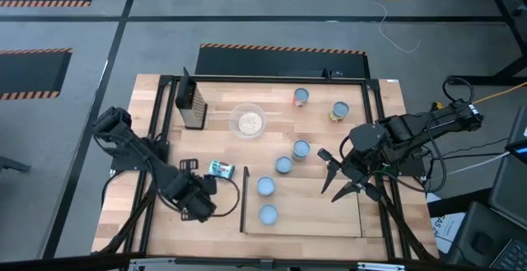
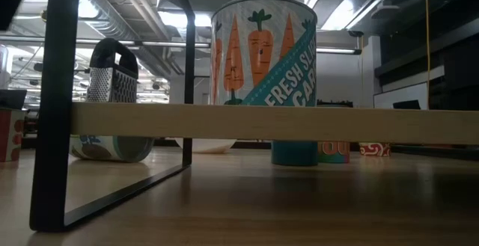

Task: Pick and place cans onto a shelf
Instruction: Put the canned tomato on the shelf

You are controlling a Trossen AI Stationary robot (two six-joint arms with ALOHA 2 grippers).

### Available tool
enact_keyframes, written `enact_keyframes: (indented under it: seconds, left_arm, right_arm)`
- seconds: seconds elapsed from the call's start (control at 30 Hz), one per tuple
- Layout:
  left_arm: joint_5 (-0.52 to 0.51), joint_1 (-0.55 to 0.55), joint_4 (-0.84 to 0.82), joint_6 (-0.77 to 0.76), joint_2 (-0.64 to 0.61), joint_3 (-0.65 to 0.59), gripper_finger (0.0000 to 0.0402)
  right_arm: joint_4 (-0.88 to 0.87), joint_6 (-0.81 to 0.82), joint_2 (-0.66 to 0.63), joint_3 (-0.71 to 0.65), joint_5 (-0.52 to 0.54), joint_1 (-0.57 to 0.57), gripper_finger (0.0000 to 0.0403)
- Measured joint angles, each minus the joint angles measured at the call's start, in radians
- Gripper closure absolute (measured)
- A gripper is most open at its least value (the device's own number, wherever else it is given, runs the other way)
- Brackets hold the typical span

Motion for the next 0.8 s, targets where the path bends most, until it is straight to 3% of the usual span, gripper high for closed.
enact_keyframes:
  seconds: [0.23,0.37,0.57,0.8]
  left_arm:
    - [0.000,-0.056,0.025,-0.099,-0.068,-0.122,0.0355]
    - [-0.001,-0.084,0.082,-0.237,-0.207,-0.243,0.0360]
    - [-0.093,-0.121,0.309,-0.415,-0.411,-0.437,0.0360]
    - [-0.112,-0.109,0.407,-0.463,-0.454,-0.544,0.0350]
  right_arm:
    - [0.000,-0.001,0.000,0.000,0.000,0.000,0.0244]
    - [0.000,-0.001,0.000,0.000,0.000,0.000,0.0244]
    - [-0.001,-0.001,0.000,-0.001,0.000,0.000,0.0244]
    - [-0.001,-0.006,0.000,-0.001,0.000,0.000,0.0244]
